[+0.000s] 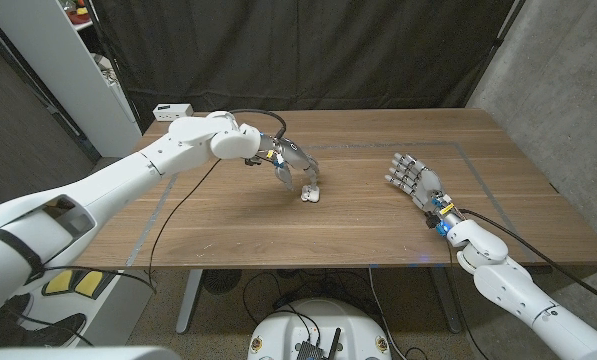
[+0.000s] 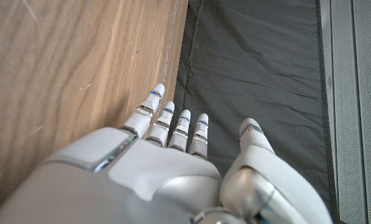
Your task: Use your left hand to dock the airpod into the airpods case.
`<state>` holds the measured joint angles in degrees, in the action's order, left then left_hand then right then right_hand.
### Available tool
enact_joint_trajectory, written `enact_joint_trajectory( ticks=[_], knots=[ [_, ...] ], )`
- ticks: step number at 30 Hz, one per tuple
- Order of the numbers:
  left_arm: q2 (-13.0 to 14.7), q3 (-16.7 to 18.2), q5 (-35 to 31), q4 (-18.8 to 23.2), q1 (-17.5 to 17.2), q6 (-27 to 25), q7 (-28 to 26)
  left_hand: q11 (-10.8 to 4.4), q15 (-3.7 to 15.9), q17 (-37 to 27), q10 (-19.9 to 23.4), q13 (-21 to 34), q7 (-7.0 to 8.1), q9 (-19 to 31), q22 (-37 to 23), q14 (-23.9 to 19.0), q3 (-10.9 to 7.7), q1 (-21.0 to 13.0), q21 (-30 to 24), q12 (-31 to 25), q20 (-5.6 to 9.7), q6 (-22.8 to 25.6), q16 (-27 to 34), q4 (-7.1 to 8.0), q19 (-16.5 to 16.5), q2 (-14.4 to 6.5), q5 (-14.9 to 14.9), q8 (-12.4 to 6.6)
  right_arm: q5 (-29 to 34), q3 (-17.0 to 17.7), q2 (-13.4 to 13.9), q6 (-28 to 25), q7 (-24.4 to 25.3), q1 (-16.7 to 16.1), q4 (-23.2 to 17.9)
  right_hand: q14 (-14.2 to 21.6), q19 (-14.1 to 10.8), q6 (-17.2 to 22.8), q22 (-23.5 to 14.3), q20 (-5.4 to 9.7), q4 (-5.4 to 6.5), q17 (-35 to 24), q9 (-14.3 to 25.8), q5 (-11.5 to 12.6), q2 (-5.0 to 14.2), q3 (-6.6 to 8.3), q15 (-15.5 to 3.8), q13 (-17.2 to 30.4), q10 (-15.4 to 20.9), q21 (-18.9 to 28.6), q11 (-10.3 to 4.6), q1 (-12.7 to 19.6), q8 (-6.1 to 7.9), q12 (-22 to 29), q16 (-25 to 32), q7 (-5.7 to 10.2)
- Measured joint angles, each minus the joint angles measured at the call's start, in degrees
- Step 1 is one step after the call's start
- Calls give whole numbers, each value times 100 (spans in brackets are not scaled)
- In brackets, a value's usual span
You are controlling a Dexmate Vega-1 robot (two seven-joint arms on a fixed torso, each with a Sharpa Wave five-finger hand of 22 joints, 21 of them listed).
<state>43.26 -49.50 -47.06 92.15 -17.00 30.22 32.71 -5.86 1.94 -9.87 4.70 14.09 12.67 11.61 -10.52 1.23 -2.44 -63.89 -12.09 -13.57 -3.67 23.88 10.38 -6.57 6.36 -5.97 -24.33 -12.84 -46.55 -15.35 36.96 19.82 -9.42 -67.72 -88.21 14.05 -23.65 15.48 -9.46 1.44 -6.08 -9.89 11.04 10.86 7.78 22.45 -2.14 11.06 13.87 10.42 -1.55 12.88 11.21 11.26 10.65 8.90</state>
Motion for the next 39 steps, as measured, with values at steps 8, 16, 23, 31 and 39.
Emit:
enact_joint_trajectory(
  ticks=[8,16,23,31,39],
  knots=[
    [-122,-66,-62,-272,117,305,-141,-31,-10,0,31,0,1,0,0,-53,40,-32,0,0,31,180,0,-7,31,-27,0,-53,2,20,-6,31,68,-77,-47,0,0,0,0,0,2,0,0,0,0,2,0,0,0,0,0,0,0,0,0,0],
    [-207,-119,-87,-459,176,468,-242,-48,-10,-1,13,-27,14,-1,0,-53,47,-52,0,0,30,260,0,0,31,-7,0,-53,2,34,-8,43,113,-134,-88,0,0,0,0,0,16,0,0,0,-31,16,0,0,0,0,0,-31,0,0,0,0],
    [-278,-171,-92,-607,217,560,-303,-50,3,-1,11,-27,0,-13,0,-66,96,-52,0,0,42,287,0,2,43,-7,0,-53,-2,49,-9,47,165,-184,-128,0,22,0,0,-22,16,0,0,0,-31,16,0,0,0,0,0,-31,0,0,0,0],
    [-347,-235,-110,-760,260,621,-380,-50,8,-1,11,-26,1,-16,0,-76,94,-76,0,-22,41,344,0,0,42,-30,44,-52,-8,63,-18,65,213,-249,-171,0,22,0,0,-21,16,0,0,0,-53,16,0,0,0,0,0,-53,0,0,0,0],
    [-420,-298,-128,-902,320,675,-474,-81,1,-1,42,-26,3,-16,-26,-126,126,-75,-21,-35,72,448,0,32,73,-30,44,-52,-11,86,-22,76,267,-311,-207,0,21,0,0,-21,16,0,0,0,-53,16,0,0,0,0,-1,-53,0,0,0,0]
  ],
)
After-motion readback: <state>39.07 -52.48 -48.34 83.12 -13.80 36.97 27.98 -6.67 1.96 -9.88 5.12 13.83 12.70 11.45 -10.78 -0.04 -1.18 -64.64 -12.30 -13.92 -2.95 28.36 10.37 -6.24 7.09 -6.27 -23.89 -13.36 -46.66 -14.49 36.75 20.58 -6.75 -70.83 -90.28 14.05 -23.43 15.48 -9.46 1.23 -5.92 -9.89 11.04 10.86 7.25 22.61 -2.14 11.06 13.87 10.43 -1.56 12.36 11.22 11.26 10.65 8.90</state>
